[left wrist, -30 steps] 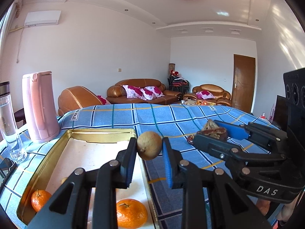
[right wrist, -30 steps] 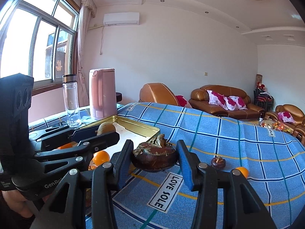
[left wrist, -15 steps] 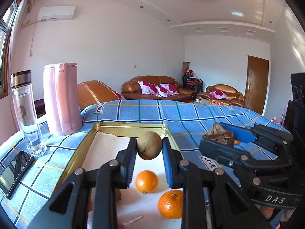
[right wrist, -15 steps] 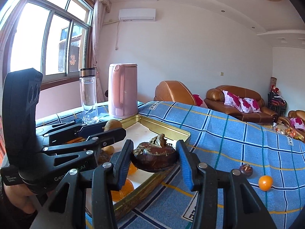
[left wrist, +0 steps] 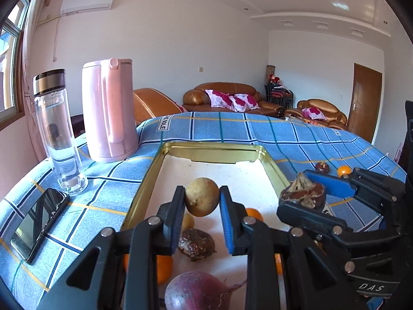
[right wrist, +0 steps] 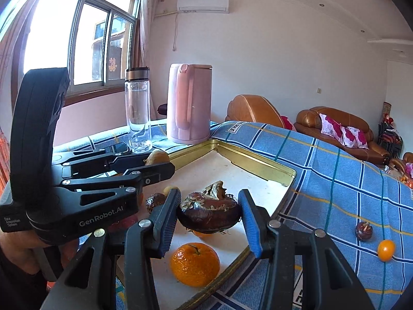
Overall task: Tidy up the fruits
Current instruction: 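Lower the held tan fruit and brown fruit over the tray interior, then open the left tool to drop the tan fruit while the right tool releases the brown fruit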
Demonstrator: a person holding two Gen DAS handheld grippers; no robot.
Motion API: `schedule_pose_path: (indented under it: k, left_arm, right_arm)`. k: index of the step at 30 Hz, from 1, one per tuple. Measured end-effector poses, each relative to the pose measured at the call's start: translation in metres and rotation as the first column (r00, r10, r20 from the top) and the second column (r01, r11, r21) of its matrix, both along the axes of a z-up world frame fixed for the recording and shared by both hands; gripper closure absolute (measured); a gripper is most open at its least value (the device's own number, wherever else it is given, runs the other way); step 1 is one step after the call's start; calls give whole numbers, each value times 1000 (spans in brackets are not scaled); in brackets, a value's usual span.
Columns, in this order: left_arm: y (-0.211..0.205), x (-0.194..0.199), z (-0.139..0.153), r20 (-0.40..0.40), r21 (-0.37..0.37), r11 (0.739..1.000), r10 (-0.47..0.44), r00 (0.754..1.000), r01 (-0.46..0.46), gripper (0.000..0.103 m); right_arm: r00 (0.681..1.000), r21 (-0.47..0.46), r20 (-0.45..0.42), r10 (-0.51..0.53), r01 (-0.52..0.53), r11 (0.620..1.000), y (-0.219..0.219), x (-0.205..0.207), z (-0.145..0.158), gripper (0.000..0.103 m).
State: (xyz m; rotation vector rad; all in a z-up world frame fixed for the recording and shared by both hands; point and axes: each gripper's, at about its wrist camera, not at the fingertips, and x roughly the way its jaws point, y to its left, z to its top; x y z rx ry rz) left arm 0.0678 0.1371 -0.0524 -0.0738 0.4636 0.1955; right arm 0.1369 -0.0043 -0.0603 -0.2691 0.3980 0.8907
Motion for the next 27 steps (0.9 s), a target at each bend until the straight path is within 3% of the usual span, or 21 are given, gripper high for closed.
schedule_pose_path:
  k: [23, 27]
  left_arm:
    - [12, 6, -17, -133, 11, 1000, -8, 991, 10, 75]
    - [12, 4, -18, -134, 23, 1000, 2, 991, 1, 68]
  right_arm:
    - [995, -158, -73, 63, -74, 985, 35, 1, -19, 54]
    - [995, -149, -74, 60, -71, 986, 33, 1, -18, 49]
